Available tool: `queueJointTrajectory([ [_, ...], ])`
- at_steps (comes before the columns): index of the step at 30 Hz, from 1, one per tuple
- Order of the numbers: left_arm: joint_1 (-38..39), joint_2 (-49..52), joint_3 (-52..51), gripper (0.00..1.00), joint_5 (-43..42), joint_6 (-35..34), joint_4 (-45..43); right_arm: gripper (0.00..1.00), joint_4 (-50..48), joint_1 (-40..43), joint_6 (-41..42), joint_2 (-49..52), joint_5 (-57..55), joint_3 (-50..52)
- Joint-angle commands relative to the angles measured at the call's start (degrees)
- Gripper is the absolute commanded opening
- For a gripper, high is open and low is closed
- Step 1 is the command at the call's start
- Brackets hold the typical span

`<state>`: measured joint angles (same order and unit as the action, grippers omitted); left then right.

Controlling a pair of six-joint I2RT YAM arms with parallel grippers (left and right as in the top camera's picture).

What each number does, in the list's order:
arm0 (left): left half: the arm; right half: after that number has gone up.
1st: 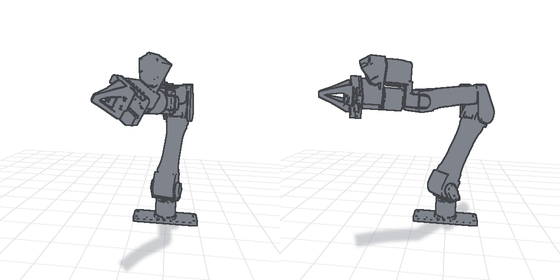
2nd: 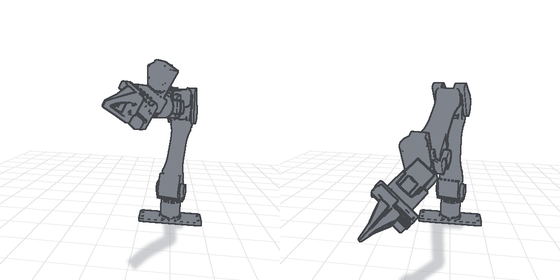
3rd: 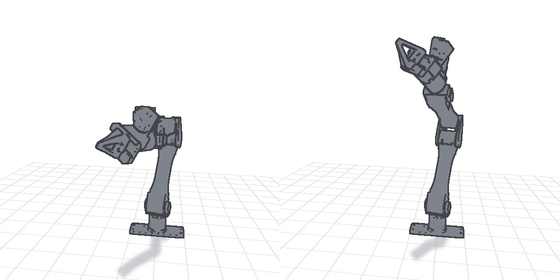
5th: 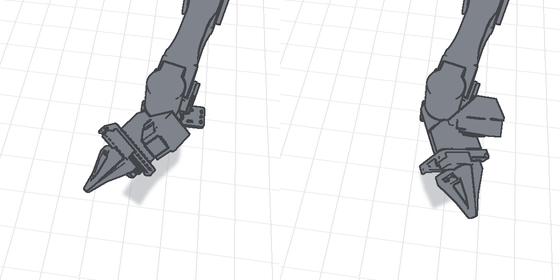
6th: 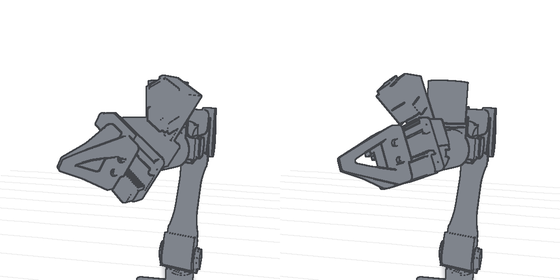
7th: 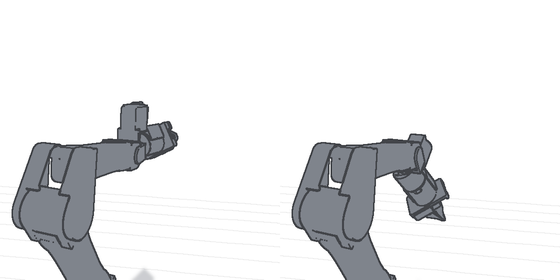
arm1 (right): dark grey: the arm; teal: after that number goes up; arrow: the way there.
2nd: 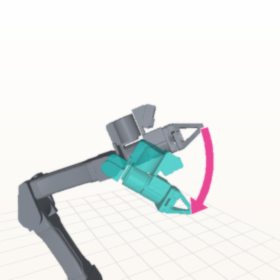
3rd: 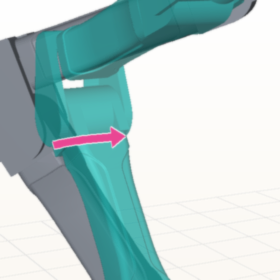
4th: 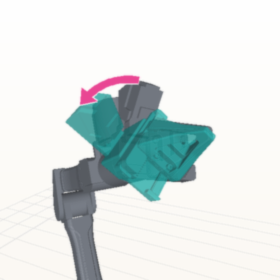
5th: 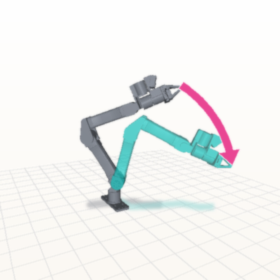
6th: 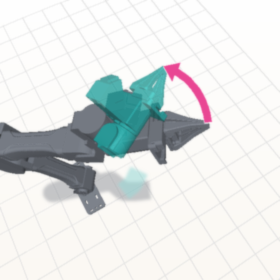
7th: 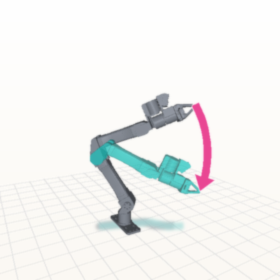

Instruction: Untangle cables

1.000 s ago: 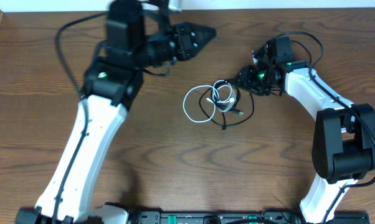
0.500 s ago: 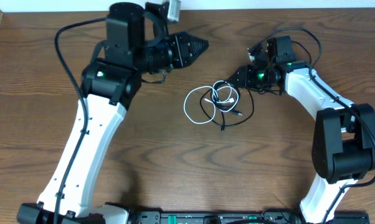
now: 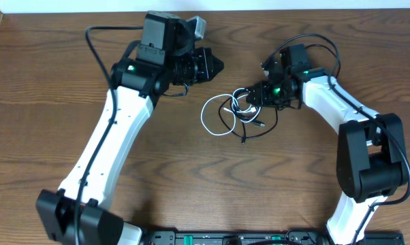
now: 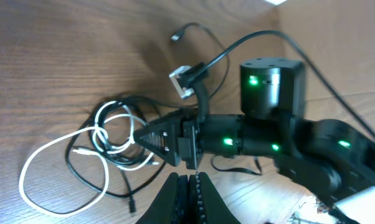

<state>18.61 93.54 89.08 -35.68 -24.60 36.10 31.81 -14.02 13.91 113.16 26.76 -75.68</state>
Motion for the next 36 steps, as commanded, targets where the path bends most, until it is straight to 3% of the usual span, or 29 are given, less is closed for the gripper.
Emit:
queueJointTrajectory([
  [1, 0.1, 2.1, 0.4, 0.08, 0.9, 3.0, 0.5, 0.41, 0.3, -1.9, -2.2, 0.4, -5.7, 0.1],
  [10, 0.1, 5.4, 0.4, 0.08, 0.9, 6.1, 2.7, 0.28, 1.2, -3.2, -3.1, 0.4, -7.6, 1.2],
  [14, 0.1, 5.5, 0.3, 0.08, 0.9, 8.2, 2.8, 0.01, 0.5, -3.2, -2.4, 0.3, -6.7, 1.1],
  [19, 0.1, 5.5, 0.3, 0.07, 0.9, 9.6, 2.9, 0.01, -0.2, -2.8, -1.8, -2.5, -2.9, -0.6],
  [27, 0.8, 5.5, 0.0, 0.08, 0.8, 12.5, 2.9, 0.01, -0.1, 0.0, -1.1, -15.4, 5.1, -3.8],
  [36, 3.5, 5.5, 0.0, 0.08, 0.8, 16.4, 2.8, 0.01, 1.6, 1.5, 2.5, -25.2, 6.3, -3.8],
])
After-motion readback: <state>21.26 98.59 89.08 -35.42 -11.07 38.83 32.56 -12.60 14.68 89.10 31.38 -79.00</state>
